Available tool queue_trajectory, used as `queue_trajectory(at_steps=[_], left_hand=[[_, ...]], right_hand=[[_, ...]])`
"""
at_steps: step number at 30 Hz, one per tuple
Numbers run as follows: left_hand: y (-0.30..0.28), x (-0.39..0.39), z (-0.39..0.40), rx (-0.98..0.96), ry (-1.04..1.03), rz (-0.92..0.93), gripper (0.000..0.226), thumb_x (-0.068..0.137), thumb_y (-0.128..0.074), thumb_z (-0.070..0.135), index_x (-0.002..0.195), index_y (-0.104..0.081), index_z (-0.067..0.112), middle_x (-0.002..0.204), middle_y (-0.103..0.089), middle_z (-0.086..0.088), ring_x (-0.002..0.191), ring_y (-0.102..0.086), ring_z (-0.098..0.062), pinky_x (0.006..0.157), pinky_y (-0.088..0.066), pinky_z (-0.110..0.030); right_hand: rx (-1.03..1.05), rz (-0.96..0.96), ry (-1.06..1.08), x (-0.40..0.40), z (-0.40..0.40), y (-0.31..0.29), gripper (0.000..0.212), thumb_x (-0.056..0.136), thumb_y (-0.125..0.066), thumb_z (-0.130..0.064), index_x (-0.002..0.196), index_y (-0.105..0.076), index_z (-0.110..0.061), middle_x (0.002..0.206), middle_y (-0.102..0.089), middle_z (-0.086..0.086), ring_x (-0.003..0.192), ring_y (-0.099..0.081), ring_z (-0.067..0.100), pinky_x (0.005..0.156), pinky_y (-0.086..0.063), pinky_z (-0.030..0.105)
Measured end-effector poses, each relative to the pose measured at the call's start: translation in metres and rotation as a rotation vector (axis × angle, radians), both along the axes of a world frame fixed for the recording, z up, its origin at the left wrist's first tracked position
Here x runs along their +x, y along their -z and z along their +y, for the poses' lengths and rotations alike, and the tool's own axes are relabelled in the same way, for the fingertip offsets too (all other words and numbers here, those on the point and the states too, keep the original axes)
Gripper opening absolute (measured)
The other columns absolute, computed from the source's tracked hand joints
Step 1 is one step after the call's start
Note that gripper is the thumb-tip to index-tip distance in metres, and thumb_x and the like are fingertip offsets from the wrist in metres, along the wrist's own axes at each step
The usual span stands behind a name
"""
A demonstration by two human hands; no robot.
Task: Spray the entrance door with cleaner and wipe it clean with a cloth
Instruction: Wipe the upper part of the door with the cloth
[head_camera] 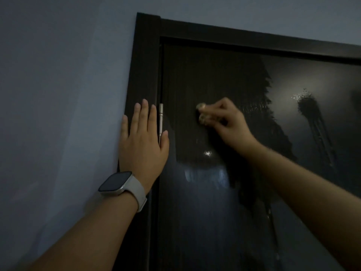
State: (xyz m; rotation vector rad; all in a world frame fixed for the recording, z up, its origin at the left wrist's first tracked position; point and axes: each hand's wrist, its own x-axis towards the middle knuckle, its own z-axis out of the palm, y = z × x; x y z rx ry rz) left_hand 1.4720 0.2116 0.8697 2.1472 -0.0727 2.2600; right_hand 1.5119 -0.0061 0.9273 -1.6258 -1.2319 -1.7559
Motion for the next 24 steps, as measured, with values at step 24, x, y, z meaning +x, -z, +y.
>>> queue_trajectory(at_steps=[24], left_hand=[[0.069,-0.001,0.017,0.039,0.027,0.013,0.059,0.098,-0.026,0.036,0.153,-0.021,0.013,0.162,-0.015,-0.008,0.149,-0.012,-0.021,0.119,-0.018,-0.048]], right_hand=[[0.006,-0.013,-0.016,0.003,0.053,0.010,0.030,0.090,-0.065,-0.011,0.118,-0.068,-0.022,0.102,-0.050,-0.008,0.102,-0.053,0.016,0.093,-0.048,0.047]])
